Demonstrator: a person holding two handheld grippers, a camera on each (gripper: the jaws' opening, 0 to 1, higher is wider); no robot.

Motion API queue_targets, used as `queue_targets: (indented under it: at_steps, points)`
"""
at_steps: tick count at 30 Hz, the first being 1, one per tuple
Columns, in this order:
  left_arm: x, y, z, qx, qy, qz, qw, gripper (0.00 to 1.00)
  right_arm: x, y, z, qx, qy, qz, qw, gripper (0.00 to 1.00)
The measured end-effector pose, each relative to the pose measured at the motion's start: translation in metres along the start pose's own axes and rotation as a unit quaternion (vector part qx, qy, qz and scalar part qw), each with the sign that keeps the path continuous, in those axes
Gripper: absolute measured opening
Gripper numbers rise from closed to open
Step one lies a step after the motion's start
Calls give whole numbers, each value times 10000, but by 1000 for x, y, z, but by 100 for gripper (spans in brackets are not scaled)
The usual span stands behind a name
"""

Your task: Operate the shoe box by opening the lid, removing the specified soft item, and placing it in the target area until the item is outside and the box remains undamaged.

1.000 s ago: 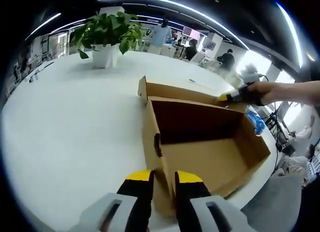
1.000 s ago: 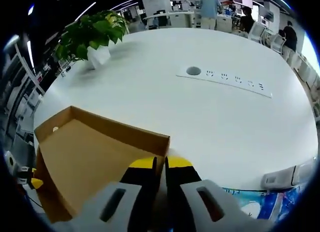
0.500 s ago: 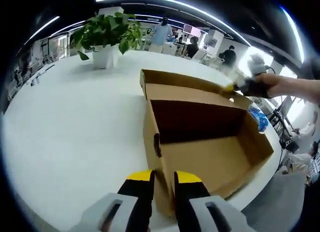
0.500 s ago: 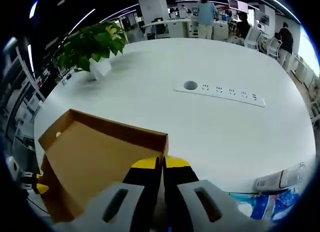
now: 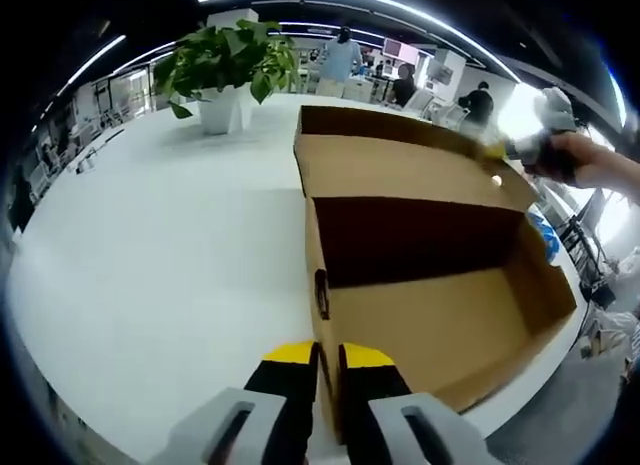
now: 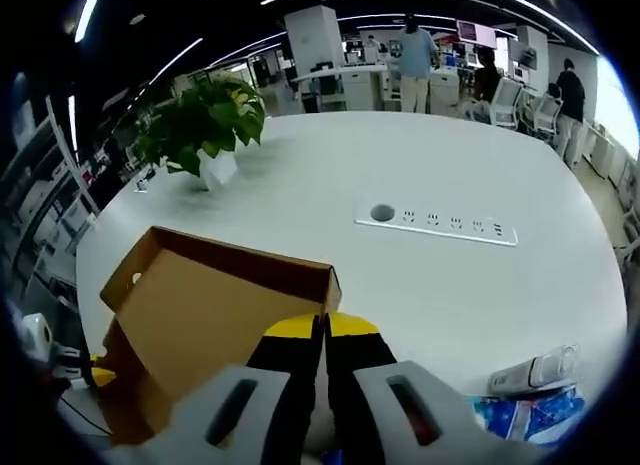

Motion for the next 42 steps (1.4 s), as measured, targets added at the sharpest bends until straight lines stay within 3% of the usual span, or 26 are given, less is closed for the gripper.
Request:
queue_targets:
  at_steps: [11,21,35,42]
  points:
    - [0,-5,-5,-33,-245,43,9997,5,2,-20,11,-425,-54,84,9990,0]
    - [1,-12,-12,-70,-401,122,9991,4,12,-31,36,-805,-183,364,9959,0]
    - [4,-24,-22,-108,-460,259,9985,5,21,-30,59,-1031,-199,548,9930,0]
    - [4,-28,-26,-164,-415,456,9980,6,29,-20,73,-1120,-276,587,9916,0]
Point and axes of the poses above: the point that each gripper's makers call its tool centre point, and the gripper's own axes: z roughly backward along the fingers, x roughly to its left, y roughly out of its underside, the point moved 5 cm from there along z, roughly backward along the fingers, and after that the axes turned 3 degrees about -x, right-handed, at the moved point
